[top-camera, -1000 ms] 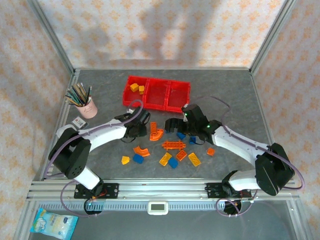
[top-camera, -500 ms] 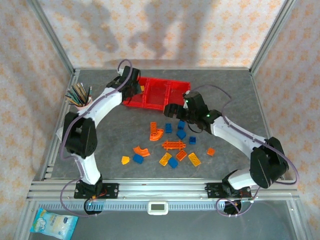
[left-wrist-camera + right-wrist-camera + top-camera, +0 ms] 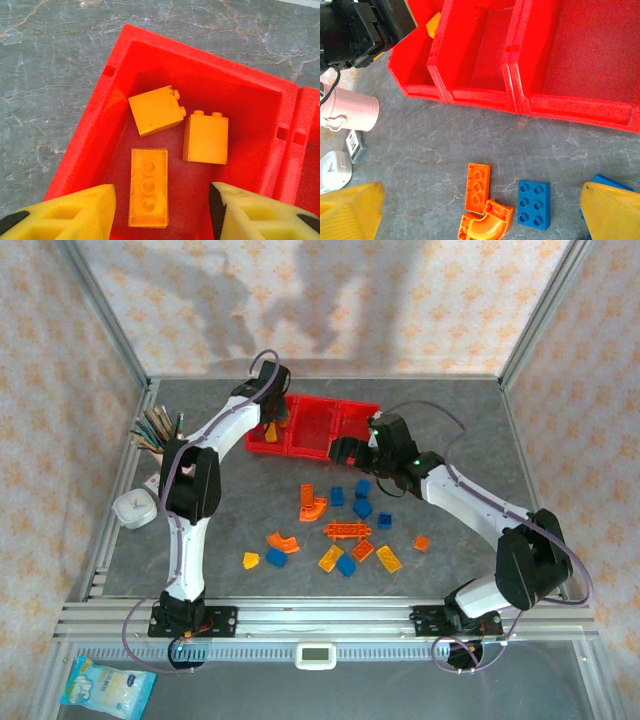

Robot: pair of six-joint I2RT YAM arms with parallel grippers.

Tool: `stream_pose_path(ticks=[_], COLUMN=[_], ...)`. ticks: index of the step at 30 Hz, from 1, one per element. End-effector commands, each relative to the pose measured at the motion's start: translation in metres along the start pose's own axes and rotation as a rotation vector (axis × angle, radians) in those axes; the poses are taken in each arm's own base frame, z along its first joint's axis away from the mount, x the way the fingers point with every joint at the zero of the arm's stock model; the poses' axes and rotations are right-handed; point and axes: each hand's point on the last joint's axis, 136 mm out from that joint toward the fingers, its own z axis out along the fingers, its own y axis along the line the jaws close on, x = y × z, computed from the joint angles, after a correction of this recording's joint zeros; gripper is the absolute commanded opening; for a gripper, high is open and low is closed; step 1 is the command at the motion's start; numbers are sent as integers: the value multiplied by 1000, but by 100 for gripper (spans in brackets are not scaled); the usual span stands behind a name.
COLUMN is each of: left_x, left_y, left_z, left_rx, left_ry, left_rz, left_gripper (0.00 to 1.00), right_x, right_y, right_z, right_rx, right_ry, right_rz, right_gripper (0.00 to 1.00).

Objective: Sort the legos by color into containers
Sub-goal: Place the lego in the container.

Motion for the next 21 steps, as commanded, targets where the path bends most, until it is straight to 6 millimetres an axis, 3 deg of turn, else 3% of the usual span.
stream_pose_path(ticks=[1,5,7,15,21], left_x=[-7,28,51,175,248], left_y=[9,23,39,92,106], left_z=[-43,-75,-87,-129,-150], left_rx=[28,86,75,14,7], left_ry=[-15,9,27,151,231], left_rz=[2,-7,-22,-43,-106], left_gripper=[56,59,60,65,67], right_x=[-3,14,27,84,124], right_y=[9,9,10,15,28], right_z=[-4,-3,-1,0,-1], right_rx=[-17,4,17,9,-51], right_ry=[10,48,81,187,222], right_rz=[-31,-71,-100,-157,-193], right_gripper=[100,100,100,100,100])
